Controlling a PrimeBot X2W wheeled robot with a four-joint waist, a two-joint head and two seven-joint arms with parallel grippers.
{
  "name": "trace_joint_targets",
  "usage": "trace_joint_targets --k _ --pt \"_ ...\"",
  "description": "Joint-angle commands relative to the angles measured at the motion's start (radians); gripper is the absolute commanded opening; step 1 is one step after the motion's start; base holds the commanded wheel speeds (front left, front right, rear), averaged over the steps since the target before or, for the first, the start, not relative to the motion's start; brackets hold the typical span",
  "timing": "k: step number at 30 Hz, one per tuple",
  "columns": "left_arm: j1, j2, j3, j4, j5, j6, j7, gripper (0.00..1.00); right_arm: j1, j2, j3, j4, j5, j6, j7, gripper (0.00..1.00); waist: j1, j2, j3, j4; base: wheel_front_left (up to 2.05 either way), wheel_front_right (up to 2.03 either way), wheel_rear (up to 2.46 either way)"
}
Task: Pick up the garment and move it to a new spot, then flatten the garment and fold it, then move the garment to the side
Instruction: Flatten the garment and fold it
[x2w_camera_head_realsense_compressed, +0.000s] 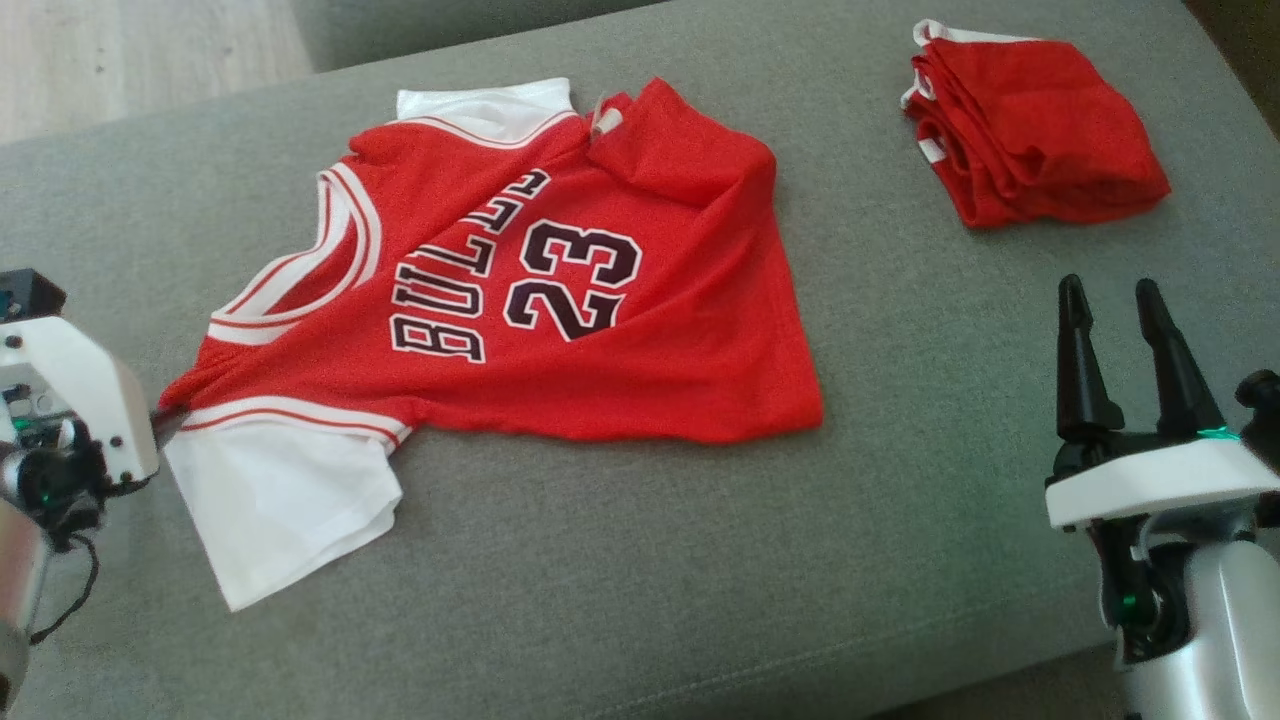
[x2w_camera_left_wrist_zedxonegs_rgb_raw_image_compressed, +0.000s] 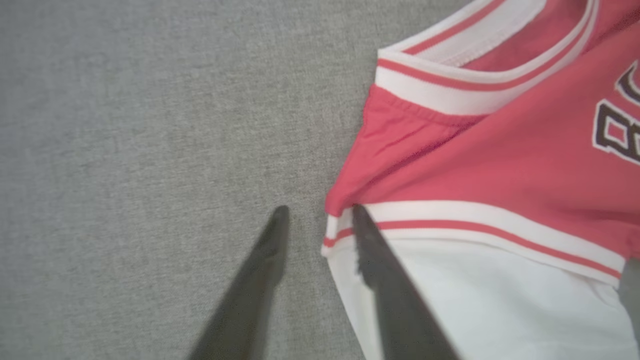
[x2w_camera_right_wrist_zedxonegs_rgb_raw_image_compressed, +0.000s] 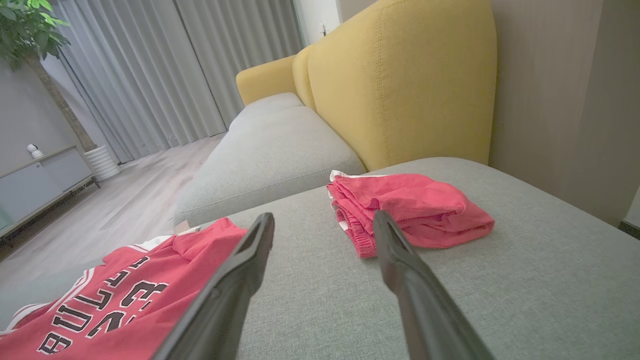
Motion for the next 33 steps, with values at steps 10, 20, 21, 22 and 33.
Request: trace_joint_targets --k 10,20,21,22,33 --pt "-0.021 0.017 0.023 -0.191 0.093 0.026 -0.416 1.00 0.038 -0.002 0.025 -0.008 -0.015 -0.001 0.004 1.00 0.0000 0.0000 -0.106 0.102 0.00 0.00 0.00" --pt "0.257 -0.033 0.093 -0.522 0.148 0.214 -0.810 1.00 0.083 -0.013 0.046 -0.002 -0.013 -0.001 -0.019 1.00 0.0000 0.0000 -0.173 0.153 0.00 0.00 0.00" --pt "0.295 -0.039 0.103 -0.562 0.154 0.239 -0.820 1.00 0.087 -0.015 0.053 -0.004 -0.013 -0.001 -0.027 1.00 0.0000 0.0000 -0.176 0.156 0.00 0.00 0.00" --pt "0.332 -0.047 0.116 -0.609 0.164 0.266 -0.829 1.00 0.091 -0.019 0.058 -0.005 -0.016 -0.001 -0.037 1.00 0.0000 0.0000 -0.178 0.160 0.00 0.00 0.00" --pt "0.643 -0.203 0.230 -0.899 0.351 0.370 -0.839 1.00 0.134 -0.038 0.086 -0.013 -0.101 -0.001 -0.172 1.00 0.0000 0.0000 -0.178 0.184 0.00 0.00 0.00"
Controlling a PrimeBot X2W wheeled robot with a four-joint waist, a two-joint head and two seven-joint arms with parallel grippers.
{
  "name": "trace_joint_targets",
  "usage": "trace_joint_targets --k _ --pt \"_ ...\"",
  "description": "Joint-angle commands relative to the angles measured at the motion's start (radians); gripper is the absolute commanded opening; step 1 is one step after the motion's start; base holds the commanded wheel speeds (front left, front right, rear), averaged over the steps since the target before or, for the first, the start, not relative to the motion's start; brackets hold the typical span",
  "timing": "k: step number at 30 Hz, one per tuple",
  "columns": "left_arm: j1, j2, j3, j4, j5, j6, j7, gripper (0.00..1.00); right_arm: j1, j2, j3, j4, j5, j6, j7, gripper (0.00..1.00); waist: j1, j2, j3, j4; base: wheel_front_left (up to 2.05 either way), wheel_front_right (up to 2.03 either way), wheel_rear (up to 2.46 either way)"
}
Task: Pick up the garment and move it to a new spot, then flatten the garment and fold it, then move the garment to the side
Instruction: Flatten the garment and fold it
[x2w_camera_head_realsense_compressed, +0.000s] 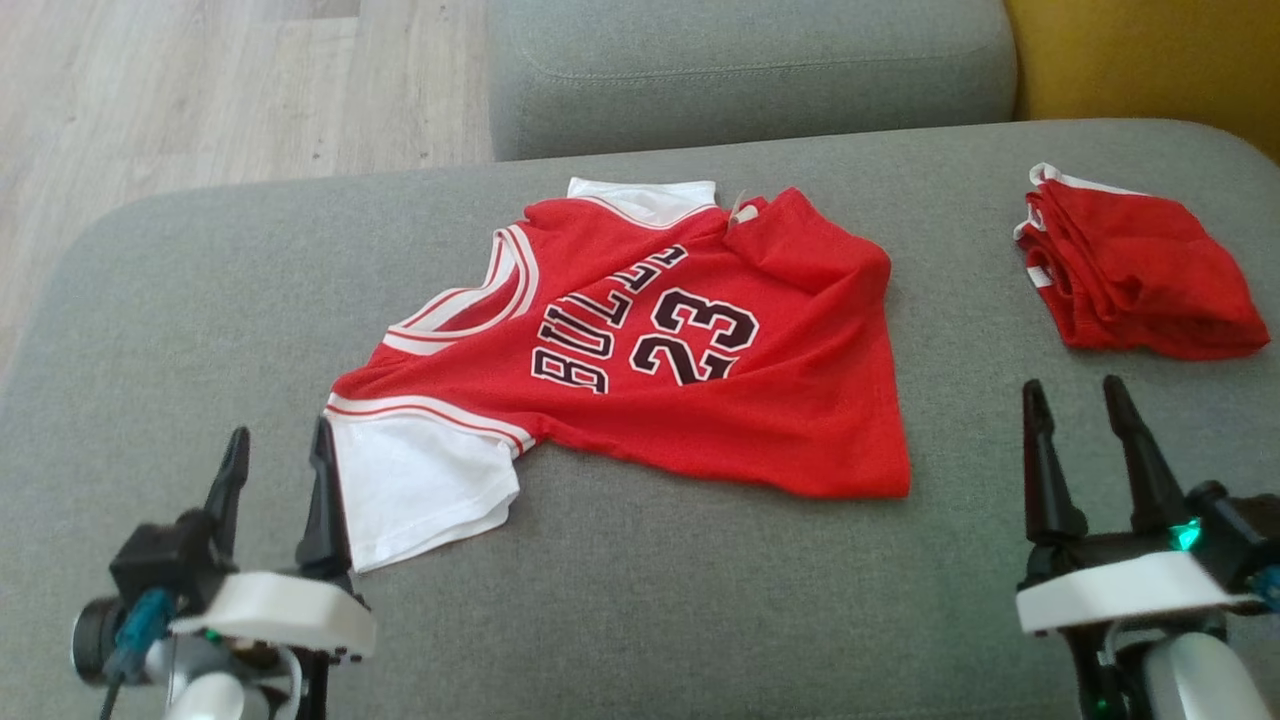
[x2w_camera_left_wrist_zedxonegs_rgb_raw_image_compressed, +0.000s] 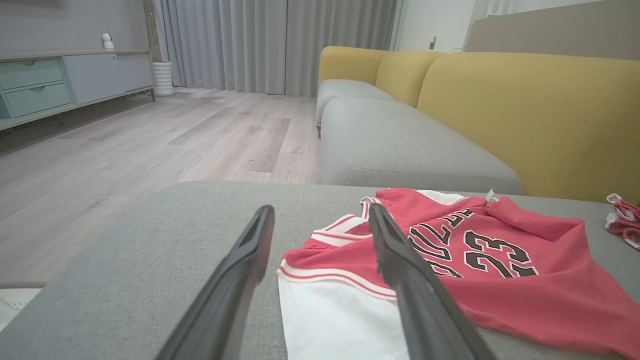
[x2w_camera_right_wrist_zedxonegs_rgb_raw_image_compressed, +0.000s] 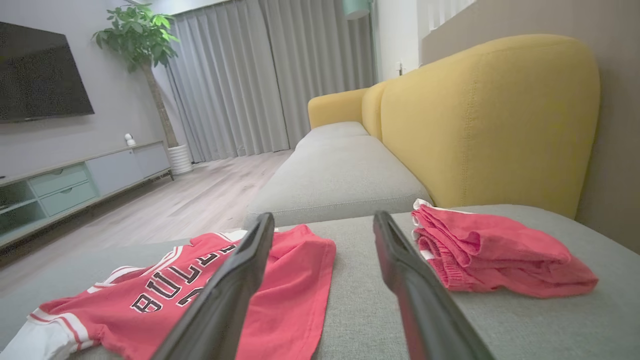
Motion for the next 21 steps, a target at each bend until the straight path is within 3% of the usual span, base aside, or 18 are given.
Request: trace_joint_targets --k 1,16,21 --pt "-0.038 -0.006 0.071 -0.039 0.024 -0.007 -0.012 1.00 -0.012 -0.018 0.029 -0.033 -0.014 -0.001 -0.018 1.00 0.0000 0.0000 0.001 -0.002 0.00 0.00 0.00" --pt "-0.004 -0.124 0.201 0.009 0.153 -0.124 -0.012 1.00 -0.040 -0.035 0.098 0.036 0.000 -0.001 -0.029 1.00 0.0000 0.0000 0.003 -0.017 0.00 0.00 0.00" --pt "-0.004 -0.141 0.207 0.079 0.139 -0.164 0.001 1.00 -0.058 -0.058 0.133 0.082 0.030 -0.001 0.069 1.00 0.0000 0.0000 0.006 -0.019 0.00 0.00 0.00"
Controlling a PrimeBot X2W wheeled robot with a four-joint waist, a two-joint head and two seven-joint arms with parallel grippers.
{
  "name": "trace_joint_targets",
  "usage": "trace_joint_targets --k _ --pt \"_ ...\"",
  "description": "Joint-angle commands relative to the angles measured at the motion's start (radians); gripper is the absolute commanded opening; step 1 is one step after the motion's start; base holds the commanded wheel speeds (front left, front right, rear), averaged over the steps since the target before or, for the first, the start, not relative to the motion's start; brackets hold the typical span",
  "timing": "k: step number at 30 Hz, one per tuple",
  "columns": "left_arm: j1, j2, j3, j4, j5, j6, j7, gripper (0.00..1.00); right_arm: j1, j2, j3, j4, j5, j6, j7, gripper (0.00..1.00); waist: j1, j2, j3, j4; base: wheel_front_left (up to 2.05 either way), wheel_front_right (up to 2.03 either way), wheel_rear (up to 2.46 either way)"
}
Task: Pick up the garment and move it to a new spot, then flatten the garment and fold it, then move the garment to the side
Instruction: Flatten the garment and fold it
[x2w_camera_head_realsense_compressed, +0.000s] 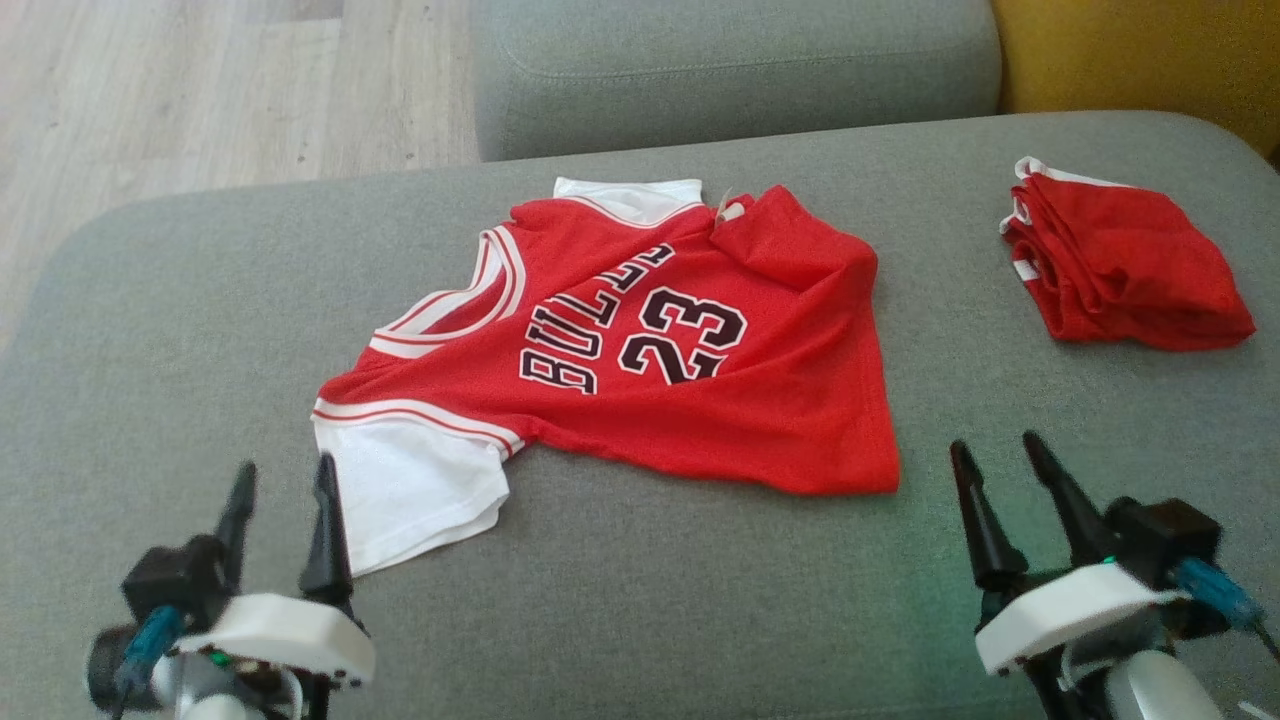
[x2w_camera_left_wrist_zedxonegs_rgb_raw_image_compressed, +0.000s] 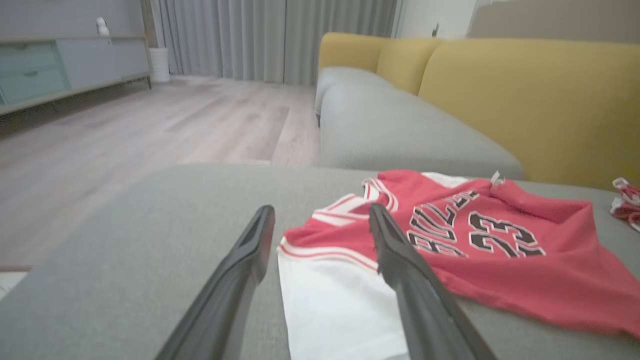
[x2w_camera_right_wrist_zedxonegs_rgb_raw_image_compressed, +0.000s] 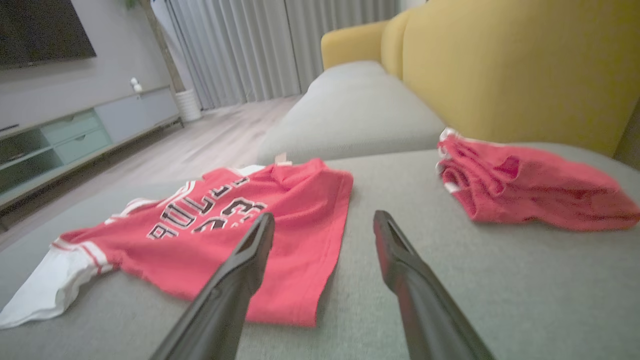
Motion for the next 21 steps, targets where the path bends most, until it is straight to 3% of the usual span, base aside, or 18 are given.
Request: trace_joint_targets --k 1,9,15,21 --pt "-0.044 0.004 0.030 0.010 -0.025 -0.016 0.030 1.00 -0.064 -0.028 0.031 -0.001 0.019 -0.001 0.050 1.00 0.0000 0.0000 0.004 -0.001 0.00 0.00 0.00" --pt "-0.129 0.030 -0.012 0.124 -0.065 -0.060 0.265 1.00 -0.179 -0.112 0.175 0.133 0.125 -0.001 0.293 1.00 0.0000 0.0000 0.051 0.016 0.00 0.00 0.00" --pt "-0.198 0.028 -0.037 0.177 -0.082 -0.073 0.367 1.00 -0.263 -0.147 0.276 0.230 0.212 -0.001 0.371 1.00 0.0000 0.0000 0.089 0.037 0.00 0.00 0.00" --pt "-0.238 0.016 -0.052 0.256 -0.105 -0.076 0.450 1.00 -0.312 -0.147 0.340 0.300 0.262 -0.001 0.369 1.00 0.0000 0.0000 0.109 0.047 0.00 0.00 0.00"
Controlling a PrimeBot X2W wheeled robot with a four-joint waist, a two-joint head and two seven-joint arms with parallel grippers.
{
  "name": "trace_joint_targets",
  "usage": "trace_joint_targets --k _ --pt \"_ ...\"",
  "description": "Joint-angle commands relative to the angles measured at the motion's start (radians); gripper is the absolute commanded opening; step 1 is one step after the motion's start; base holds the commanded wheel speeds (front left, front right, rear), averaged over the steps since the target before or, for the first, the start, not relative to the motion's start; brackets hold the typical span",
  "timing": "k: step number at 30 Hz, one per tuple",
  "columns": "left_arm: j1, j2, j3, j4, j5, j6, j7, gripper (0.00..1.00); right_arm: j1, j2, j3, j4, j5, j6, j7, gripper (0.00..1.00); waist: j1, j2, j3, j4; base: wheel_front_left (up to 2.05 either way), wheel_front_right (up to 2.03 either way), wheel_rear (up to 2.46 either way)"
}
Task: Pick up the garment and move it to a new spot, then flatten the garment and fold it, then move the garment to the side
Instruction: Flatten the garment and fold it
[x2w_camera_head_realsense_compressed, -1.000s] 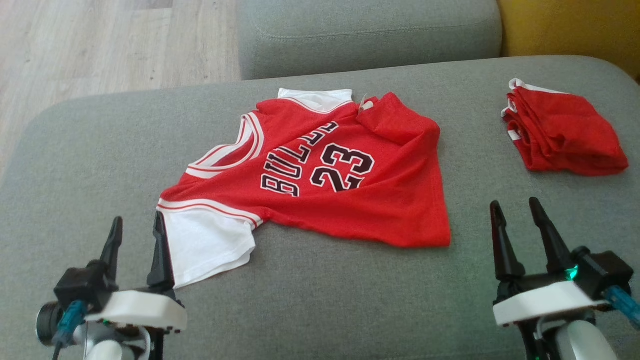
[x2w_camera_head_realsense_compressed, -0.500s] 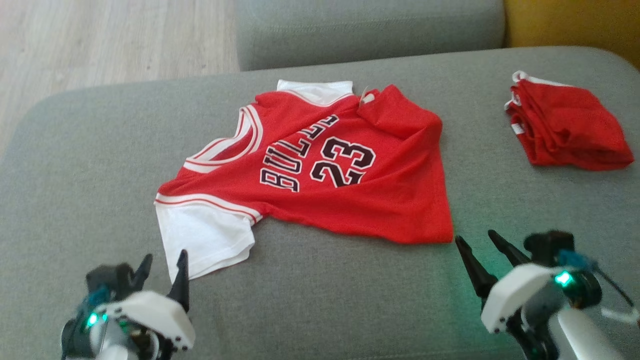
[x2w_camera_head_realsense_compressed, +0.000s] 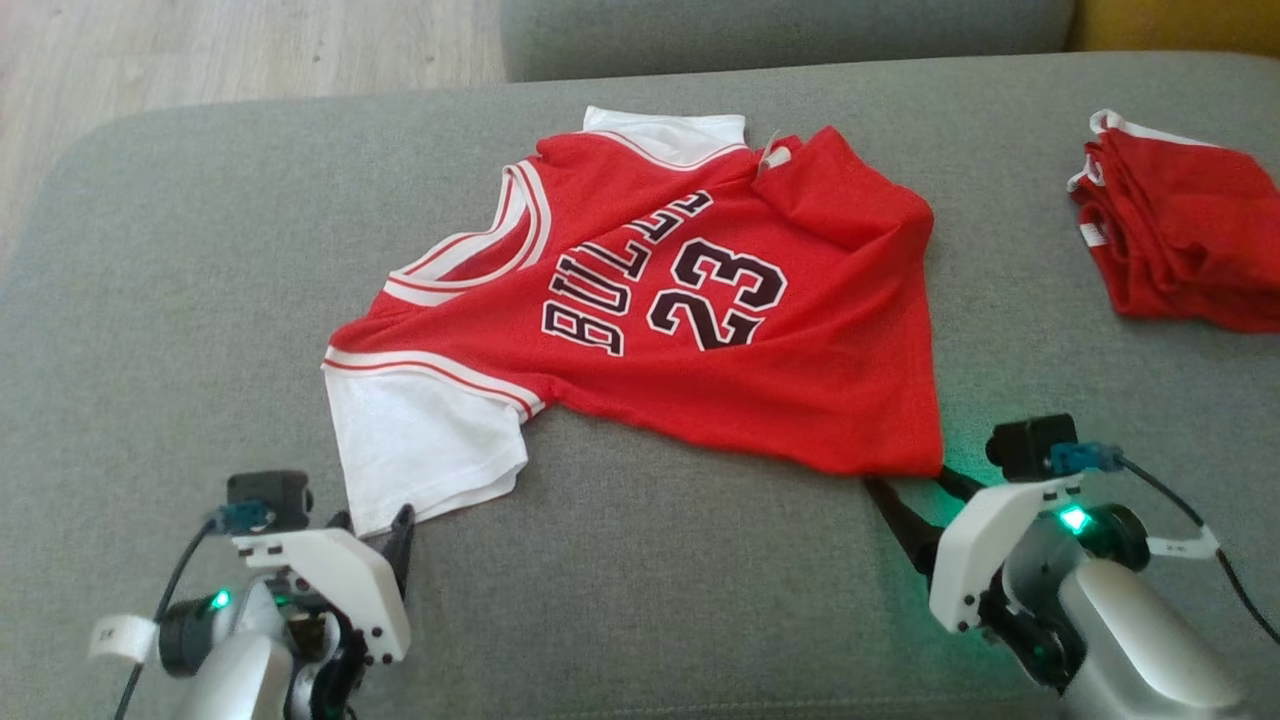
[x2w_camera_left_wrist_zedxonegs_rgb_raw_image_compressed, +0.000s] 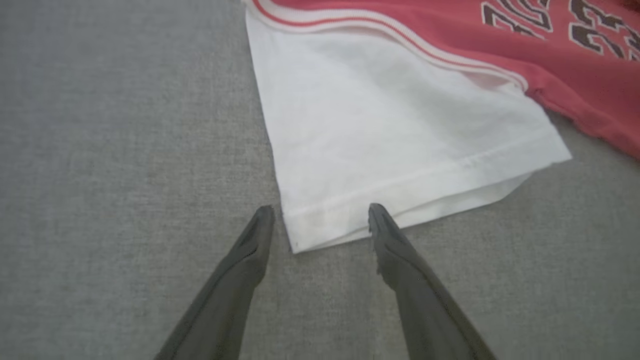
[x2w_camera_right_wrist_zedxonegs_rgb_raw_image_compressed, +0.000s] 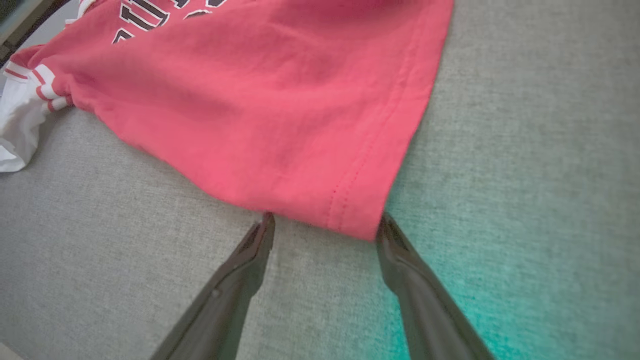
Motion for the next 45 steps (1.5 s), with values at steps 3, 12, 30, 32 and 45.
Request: trace_joint_targets --k 3,12,30,32,45 --pt "-0.069 0.011 0.027 -0.011 -0.011 0.001 0.015 1.00 -0.050 -0.012 0.036 -0.001 0.018 -0.001 -0.025 1.00 0.0000 0.0000 0.007 0.000 0.00 0.00 0.00" --pt "-0.092 0.013 0.020 0.058 -0.035 -0.010 0.054 0.00 -0.092 -0.014 0.132 0.041 0.080 -0.001 -0.080 0.21 0.0000 0.0000 0.015 -0.008 0.00 0.00 0.00" --pt "-0.074 0.051 0.084 -0.247 -0.112 -0.052 -0.044 0.00 -0.112 -0.151 0.140 -0.163 0.271 -0.001 -0.211 0.00 0.0000 0.0000 -0.012 -0.016 0.00 0.00 0.00" --pt "-0.120 0.056 0.090 -0.284 -0.119 -0.060 -0.041 0.00 -0.141 -0.180 0.133 -0.200 0.293 -0.001 -0.189 0.00 0.0000 0.0000 0.020 -0.019 0.00 0.00 0.00" --pt "-0.203 0.069 0.075 -0.299 -0.103 -0.052 -0.035 0.00 -0.038 -0.197 0.039 -0.190 0.269 -0.001 -0.168 1.00 0.0000 0.0000 0.082 -0.029 0.00 0.00 0.00"
